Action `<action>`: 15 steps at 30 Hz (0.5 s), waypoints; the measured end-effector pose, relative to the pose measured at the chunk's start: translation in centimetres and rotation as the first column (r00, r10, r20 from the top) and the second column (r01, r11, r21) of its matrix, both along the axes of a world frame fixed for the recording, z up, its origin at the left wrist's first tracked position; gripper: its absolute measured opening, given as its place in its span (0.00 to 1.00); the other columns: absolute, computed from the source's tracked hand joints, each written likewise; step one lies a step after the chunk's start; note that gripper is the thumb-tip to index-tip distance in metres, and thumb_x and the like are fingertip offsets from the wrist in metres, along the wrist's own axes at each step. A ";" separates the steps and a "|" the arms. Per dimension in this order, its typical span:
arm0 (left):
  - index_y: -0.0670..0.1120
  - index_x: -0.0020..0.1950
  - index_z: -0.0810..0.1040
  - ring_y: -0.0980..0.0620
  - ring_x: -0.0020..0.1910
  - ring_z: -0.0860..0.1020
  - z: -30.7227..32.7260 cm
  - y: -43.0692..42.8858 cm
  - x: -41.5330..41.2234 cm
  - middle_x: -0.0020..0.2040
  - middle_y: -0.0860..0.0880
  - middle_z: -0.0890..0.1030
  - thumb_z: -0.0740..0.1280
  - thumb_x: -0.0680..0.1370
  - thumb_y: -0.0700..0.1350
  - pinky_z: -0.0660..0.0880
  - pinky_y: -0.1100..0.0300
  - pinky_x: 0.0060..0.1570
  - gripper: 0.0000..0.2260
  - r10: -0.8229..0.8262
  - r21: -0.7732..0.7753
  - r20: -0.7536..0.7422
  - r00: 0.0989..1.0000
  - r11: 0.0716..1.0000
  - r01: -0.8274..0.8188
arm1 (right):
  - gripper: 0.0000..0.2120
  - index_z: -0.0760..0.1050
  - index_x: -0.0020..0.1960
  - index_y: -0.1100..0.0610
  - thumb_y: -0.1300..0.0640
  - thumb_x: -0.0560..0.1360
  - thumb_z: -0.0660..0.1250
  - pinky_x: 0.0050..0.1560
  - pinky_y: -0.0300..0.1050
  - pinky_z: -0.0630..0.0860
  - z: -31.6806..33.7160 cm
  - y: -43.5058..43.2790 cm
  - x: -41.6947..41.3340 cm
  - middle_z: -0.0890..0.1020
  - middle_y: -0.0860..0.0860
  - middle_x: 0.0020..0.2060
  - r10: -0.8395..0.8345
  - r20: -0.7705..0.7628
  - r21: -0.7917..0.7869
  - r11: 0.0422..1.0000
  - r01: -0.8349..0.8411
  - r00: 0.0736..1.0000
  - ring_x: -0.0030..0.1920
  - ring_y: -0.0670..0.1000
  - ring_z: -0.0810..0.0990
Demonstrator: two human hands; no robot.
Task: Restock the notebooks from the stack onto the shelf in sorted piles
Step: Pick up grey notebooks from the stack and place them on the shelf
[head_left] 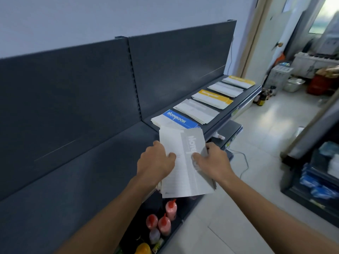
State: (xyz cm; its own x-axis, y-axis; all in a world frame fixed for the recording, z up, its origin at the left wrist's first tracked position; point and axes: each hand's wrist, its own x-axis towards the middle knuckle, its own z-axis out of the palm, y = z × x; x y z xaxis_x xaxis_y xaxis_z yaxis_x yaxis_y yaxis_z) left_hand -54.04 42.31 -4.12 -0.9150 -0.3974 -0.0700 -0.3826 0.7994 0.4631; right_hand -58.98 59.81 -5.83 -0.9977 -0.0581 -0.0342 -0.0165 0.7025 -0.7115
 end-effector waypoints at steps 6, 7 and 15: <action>0.47 0.55 0.66 0.46 0.47 0.77 -0.7 2.1 -6.3 0.48 0.50 0.73 0.63 0.79 0.58 0.74 0.53 0.39 0.16 -0.113 0.026 -0.001 0.994 0.993 0.113 | 0.12 0.75 0.50 0.55 0.49 0.72 0.68 0.36 0.43 0.69 -0.3 2.6 -4.5 0.80 0.48 0.43 -0.114 0.028 0.015 0.993 0.114 0.993 0.44 0.51 0.78; 0.47 0.55 0.66 0.47 0.46 0.76 -0.8 2.6 -7.0 0.48 0.50 0.73 0.63 0.79 0.58 0.73 0.53 0.39 0.16 -0.122 0.034 0.001 0.993 0.992 0.122 | 0.12 0.75 0.50 0.54 0.49 0.72 0.68 0.35 0.42 0.68 -0.4 3.1 -5.1 0.80 0.48 0.43 -0.130 0.032 0.024 0.991 0.129 0.991 0.44 0.51 0.78; 0.47 0.54 0.67 0.50 0.43 0.73 -1.1 7.0 -13.4 0.45 0.52 0.71 0.64 0.79 0.58 0.70 0.55 0.37 0.15 -0.169 0.017 -0.002 0.986 0.985 0.169 | 0.08 0.70 0.44 0.49 0.49 0.73 0.68 0.30 0.39 0.67 -1.0 7.8 -10.7 0.75 0.40 0.39 -0.150 0.028 0.017 0.989 0.149 0.988 0.38 0.41 0.74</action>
